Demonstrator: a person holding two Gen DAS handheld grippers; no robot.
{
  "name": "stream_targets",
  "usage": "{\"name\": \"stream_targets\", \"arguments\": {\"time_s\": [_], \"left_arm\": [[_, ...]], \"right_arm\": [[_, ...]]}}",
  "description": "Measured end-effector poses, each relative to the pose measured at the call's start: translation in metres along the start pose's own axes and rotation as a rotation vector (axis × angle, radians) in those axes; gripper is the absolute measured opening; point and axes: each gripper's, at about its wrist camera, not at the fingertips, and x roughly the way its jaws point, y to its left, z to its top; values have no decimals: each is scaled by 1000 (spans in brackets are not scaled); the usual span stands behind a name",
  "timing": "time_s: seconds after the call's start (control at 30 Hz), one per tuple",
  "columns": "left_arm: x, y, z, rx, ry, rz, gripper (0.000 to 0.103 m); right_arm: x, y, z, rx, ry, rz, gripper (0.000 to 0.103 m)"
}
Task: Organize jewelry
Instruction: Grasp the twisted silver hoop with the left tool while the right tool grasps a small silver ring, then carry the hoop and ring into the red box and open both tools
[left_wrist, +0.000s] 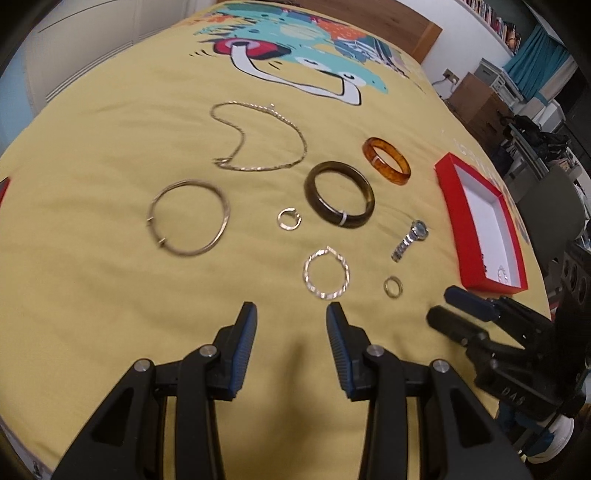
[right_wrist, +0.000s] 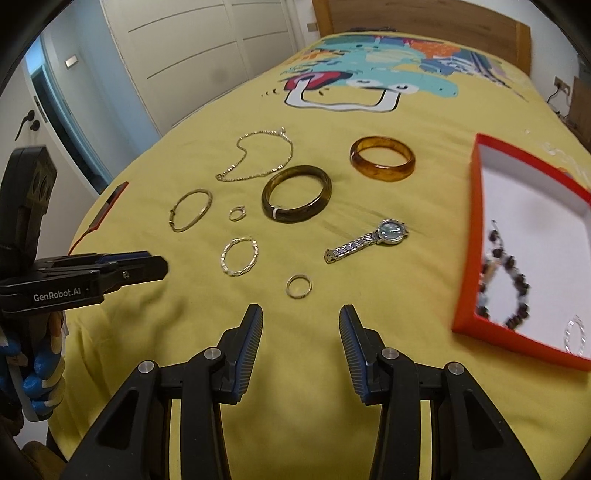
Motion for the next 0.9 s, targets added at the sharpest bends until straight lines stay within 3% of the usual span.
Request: {"name": "stream_targets", "arguments": {"time_s": [0.2,0.43,0.7,0.9], "left_arm": [[36,-4,15,17,59,-5,24],[60,-11,19,64,101,-6,23],[67,-22,19,121,95,33,4],[60,-28,16,120,76,52,4]], "right_arm": [[29,-8,11,-15,43,28,42],[54,-9,15,-49,73,50,39],[61,-5,18,-86,77,50,21],[53,-3,14,-86,71,46,20]]}}
